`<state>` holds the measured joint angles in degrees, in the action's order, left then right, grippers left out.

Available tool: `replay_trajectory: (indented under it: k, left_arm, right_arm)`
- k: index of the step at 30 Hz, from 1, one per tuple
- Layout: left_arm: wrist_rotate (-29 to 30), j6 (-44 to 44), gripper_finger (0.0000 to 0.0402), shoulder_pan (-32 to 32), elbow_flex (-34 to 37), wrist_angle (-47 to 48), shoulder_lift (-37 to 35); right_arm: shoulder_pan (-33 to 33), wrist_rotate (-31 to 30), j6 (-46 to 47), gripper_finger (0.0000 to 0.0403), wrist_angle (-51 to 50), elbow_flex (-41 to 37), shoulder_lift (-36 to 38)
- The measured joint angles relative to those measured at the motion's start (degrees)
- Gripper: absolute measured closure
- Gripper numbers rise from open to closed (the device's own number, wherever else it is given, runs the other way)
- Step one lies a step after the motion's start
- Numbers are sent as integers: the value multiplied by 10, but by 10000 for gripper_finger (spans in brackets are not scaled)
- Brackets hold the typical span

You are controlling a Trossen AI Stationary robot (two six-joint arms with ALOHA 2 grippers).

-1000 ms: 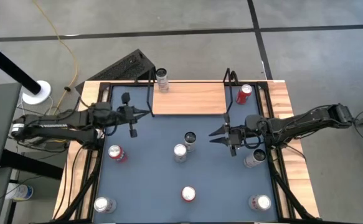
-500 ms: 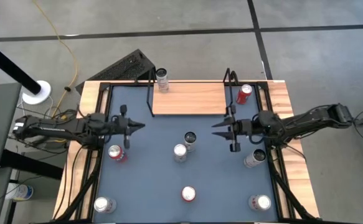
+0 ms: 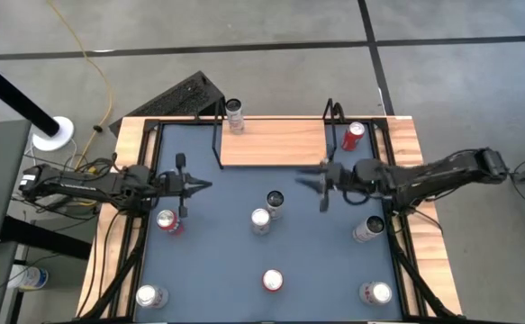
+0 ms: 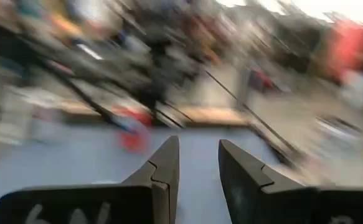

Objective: Place canned beverage on shelf
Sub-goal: Put the top red soda can on the shelf

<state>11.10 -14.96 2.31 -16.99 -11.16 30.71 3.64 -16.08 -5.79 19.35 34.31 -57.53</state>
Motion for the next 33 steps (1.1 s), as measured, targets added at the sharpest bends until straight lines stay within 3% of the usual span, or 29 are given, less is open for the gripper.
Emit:
replay_trajectory:
  k: [5, 8, 11, 13, 18, 23, 28, 33]
  left_arm:
    - [0, 13, 401, 0, 0, 2, 1]
    - [0, 13, 401, 0, 0, 2, 1]
    - [0, 13, 401, 0, 0, 1, 1]
    - [-2, 13, 402, 0, 0, 2, 1]
    - [-3, 17, 401, 0, 0, 3, 1]
    - [-3, -4, 401, 0, 0, 3, 1]
    - [3, -16, 401, 0, 0, -3, 0]
    - [-8, 22, 402, 0, -1, 12, 1]
  right_arm:
    - [-48, -152, 73, 292, -377, 170, 21]
    - [-112, -178, 131, 292, -507, 250, 21]
    - [-217, -201, 166, 292, -594, 310, 21]
    - [-304, -178, 177, 292, -623, 332, 20]
    - [-507, 16, 166, 276, -640, 326, -10]
    - [-637, 89, 137, 221, -648, 326, -92]
    - [-655, 158, 109, 154, -690, 367, -157]
    - [-662, 133, 126, 136, -733, 371, -217]
